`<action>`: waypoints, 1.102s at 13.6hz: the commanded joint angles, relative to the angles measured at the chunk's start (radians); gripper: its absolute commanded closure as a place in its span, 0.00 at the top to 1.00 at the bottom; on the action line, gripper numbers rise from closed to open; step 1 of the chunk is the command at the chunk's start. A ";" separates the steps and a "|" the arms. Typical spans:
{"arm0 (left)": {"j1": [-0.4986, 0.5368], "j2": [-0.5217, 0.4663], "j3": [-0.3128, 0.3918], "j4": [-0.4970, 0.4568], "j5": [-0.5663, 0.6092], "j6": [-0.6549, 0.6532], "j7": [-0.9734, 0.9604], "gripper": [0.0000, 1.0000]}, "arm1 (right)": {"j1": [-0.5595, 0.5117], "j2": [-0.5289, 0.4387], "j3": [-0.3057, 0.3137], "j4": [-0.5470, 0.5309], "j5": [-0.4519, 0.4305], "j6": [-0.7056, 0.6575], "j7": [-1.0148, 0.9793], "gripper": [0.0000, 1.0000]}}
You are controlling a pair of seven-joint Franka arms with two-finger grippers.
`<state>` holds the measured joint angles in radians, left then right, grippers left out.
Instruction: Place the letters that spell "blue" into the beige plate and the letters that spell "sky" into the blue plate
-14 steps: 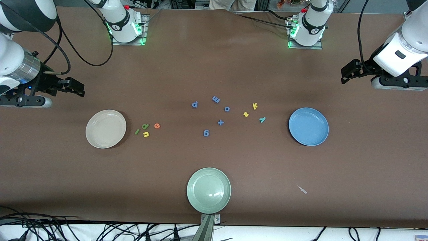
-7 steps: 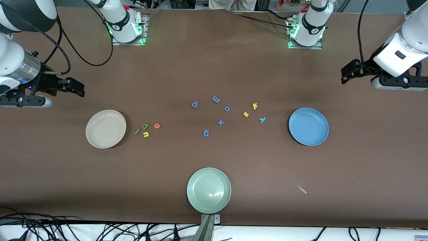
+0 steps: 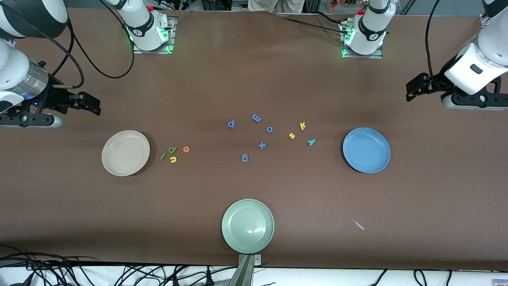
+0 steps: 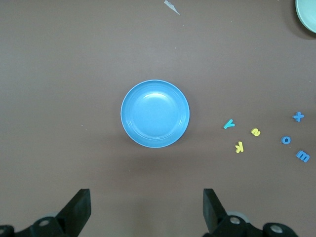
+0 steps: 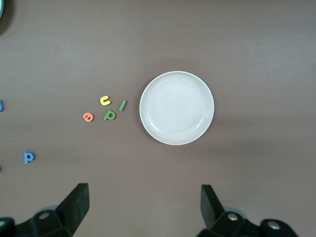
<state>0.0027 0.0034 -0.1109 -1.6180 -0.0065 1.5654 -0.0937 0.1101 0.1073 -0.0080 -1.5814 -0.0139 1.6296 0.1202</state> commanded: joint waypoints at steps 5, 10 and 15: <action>-0.004 0.007 -0.015 0.032 0.023 -0.021 0.000 1.00 | -0.001 0.006 0.003 0.021 0.011 -0.020 -0.008 1.00; -0.009 0.004 -0.021 0.032 0.025 -0.048 -0.003 1.00 | -0.001 0.006 0.003 0.020 0.011 -0.020 -0.008 1.00; -0.007 0.010 -0.012 0.035 0.025 -0.062 -0.006 1.00 | -0.001 0.006 0.003 0.015 0.011 -0.019 -0.008 1.00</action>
<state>-0.0016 0.0035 -0.1207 -1.6131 -0.0065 1.5259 -0.0957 0.1102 0.1089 -0.0073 -1.5814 -0.0139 1.6281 0.1202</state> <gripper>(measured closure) 0.000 0.000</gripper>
